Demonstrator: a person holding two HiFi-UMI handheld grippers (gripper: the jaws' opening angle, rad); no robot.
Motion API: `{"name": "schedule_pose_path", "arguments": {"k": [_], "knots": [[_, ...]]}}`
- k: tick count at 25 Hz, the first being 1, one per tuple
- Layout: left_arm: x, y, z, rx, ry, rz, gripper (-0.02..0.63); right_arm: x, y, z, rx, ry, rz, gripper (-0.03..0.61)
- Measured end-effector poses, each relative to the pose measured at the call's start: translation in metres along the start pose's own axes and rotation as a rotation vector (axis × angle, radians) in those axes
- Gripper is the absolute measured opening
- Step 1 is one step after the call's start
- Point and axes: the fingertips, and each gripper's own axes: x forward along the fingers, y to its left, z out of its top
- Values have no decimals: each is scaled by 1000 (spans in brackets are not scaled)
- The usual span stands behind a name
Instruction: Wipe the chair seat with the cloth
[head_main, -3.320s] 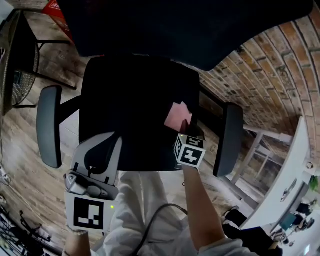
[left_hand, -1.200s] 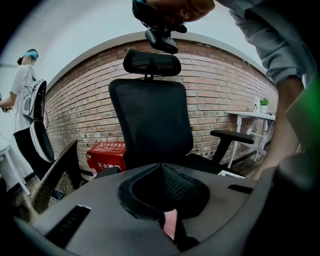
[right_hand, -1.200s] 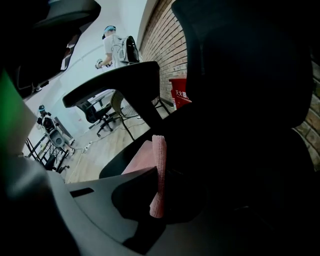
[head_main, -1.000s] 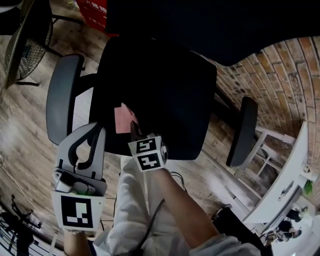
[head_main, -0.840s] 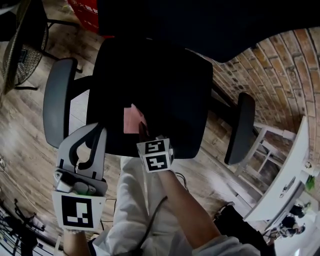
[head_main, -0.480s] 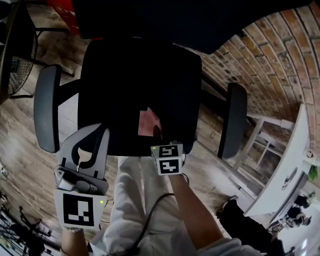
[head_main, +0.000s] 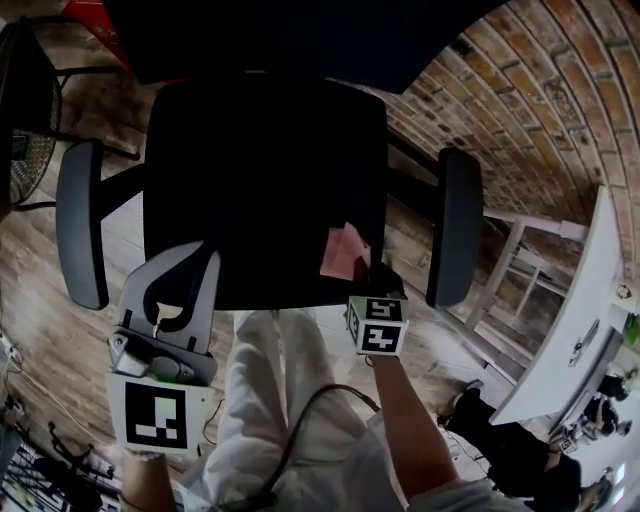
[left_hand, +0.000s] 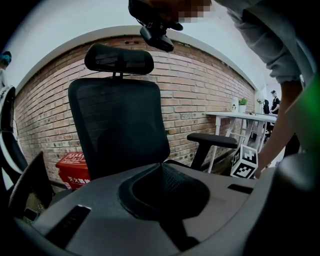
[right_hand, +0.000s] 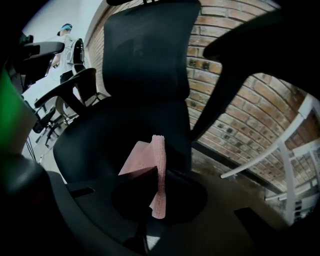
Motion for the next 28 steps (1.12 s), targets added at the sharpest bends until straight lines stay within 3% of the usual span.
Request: {"name": "schedule_pose_path", "arguments": {"k": [5, 10, 18, 28], "knots": [[1, -1, 2, 1, 1, 6, 18, -11, -26, -11, 48, 5, -38, 55], [-9, 12, -3, -28, 15, 63, 18, -11, -5, -17, 77, 8, 36, 55], [-24, 32, -17, -75, 24, 141, 18, -1, 75, -17, -30, 33, 225, 55], [-59, 53, -35, -101, 42, 221, 18, -4, 210, -14, -180, 34, 473, 55]]}}
